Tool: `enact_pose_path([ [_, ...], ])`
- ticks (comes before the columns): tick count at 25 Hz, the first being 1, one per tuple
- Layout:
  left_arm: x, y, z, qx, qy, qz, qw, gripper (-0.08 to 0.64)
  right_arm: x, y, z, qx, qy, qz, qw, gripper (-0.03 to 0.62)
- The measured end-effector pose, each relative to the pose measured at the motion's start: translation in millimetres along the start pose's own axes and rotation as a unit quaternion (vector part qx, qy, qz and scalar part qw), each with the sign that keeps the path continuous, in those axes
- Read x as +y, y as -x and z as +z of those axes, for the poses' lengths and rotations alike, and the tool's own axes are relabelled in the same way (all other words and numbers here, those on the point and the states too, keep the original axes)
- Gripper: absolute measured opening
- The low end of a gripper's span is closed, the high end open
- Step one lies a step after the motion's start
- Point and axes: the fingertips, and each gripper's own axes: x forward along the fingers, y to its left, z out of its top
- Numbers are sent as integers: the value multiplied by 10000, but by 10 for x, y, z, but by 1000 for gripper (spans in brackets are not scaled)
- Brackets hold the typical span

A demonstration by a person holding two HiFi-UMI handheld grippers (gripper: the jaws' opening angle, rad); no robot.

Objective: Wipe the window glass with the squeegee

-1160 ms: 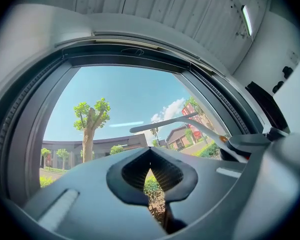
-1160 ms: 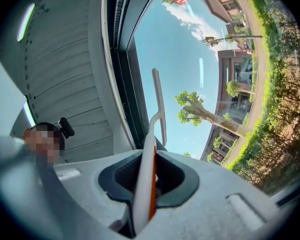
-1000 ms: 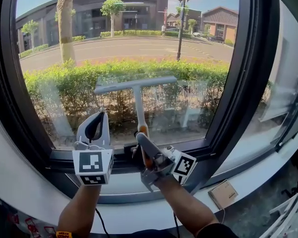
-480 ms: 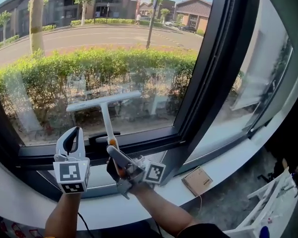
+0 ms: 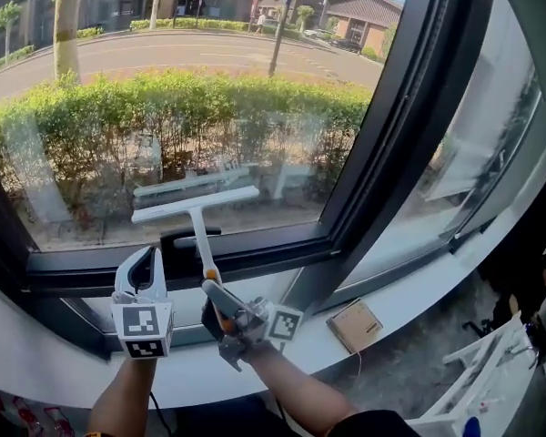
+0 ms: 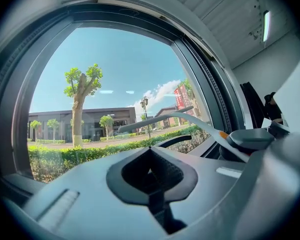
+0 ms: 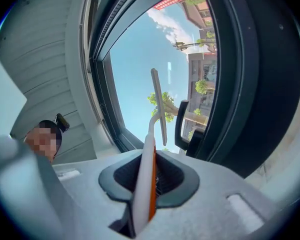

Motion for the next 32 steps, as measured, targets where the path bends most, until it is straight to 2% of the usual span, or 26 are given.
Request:
enact_pose_path([
  [8, -39, 29, -285, 253, 144, -97, 9995, 17, -177, 103, -119, 19, -99, -255, 9996, 44],
  [10, -65, 32, -284, 250, 182, -105, 9995, 17, -194, 125, -128, 26, -104, -272, 9996, 44],
  [14, -75, 16, -252, 206, -13, -118, 9997, 17, -200, 152, -117, -7, -153, -302, 9994, 44],
  [17, -79, 20, -154, 137, 45, -97, 9998, 17, -157, 170, -85, -54, -145, -255, 9996, 44],
  [19, -64, 22, -41, 49, 80, -76, 9999, 17, -112, 161, -51, -70, -107, -200, 9997, 44],
  [23, 7, -3, 264, -248, -138, -24, 9996, 17, 75, 38, 96, -13, 125, 77, 9999, 44],
  [32, 42, -93, 1411, -1175, -338, 189, 9923, 17, 826, -511, 860, 118, 906, 1054, 9902, 44],
])
